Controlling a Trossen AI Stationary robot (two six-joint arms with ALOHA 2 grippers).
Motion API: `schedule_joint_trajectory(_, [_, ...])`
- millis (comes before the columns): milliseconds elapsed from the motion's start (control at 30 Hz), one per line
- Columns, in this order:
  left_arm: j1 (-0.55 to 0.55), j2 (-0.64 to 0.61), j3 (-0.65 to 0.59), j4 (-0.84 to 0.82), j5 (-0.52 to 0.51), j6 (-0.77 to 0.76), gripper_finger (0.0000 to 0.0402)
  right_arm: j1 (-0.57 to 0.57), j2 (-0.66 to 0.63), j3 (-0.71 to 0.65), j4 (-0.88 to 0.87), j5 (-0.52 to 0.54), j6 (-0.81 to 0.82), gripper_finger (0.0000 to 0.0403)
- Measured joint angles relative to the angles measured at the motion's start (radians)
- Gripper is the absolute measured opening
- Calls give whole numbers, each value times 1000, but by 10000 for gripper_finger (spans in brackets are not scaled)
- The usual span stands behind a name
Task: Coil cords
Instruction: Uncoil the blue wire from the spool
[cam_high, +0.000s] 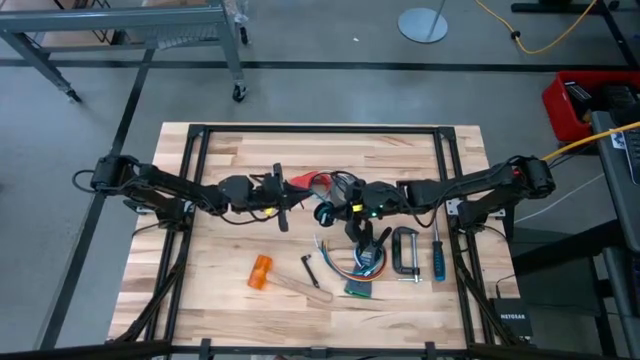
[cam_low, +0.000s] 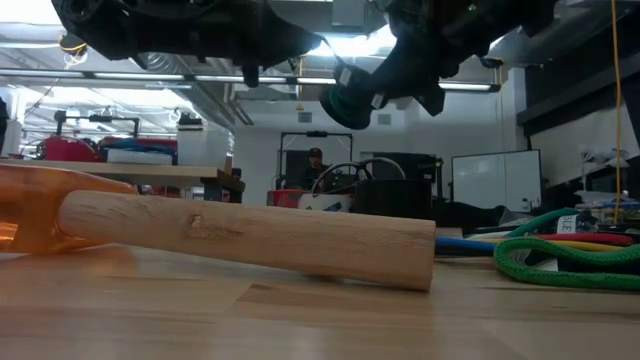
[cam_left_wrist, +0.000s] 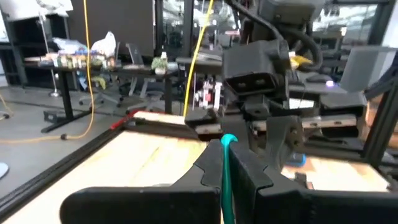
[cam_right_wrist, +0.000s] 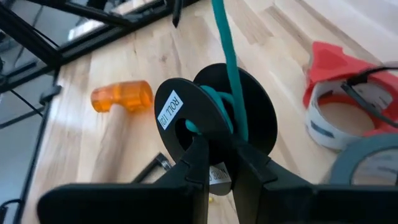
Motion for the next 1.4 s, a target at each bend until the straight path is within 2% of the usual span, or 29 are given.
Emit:
schedule_joint_trajectory(200, [-38, -5, 3, -152, -5, -17, 0, 0, 4, -7, -27, 34, -6, 44])
schedule_joint_trajectory(333, [-60, -10, 5, -227, -5, -45, 15, 1, 5, -7, -35, 36, -9, 44])
schedule_joint_trajectory(600, [-90, -11, 6, -243, 1, -77, 74, 0, 6, -9, -47, 44, -37, 44])
schedule_joint_trajectory(867, [-116, -9, 5, -265, 5, -134, 137, 0, 5, -8, -24, -25, -117, 44])
schedule_joint_trajectory(1033, [-125, -8, 4, -345, 8, -196, 138, 0, 5, -6, 59, -79, -142, 44])
schedule_joint_trajectory(1167, [-134, -6, 4, -369, 7, -248, 131, -1, 3, -5, 110, -82, -150, 44])
schedule_joint_trajectory(1400, [-136, -5, 3, -359, 7, -232, 129, 0, 3, -4, 123, -81, -163, 44])
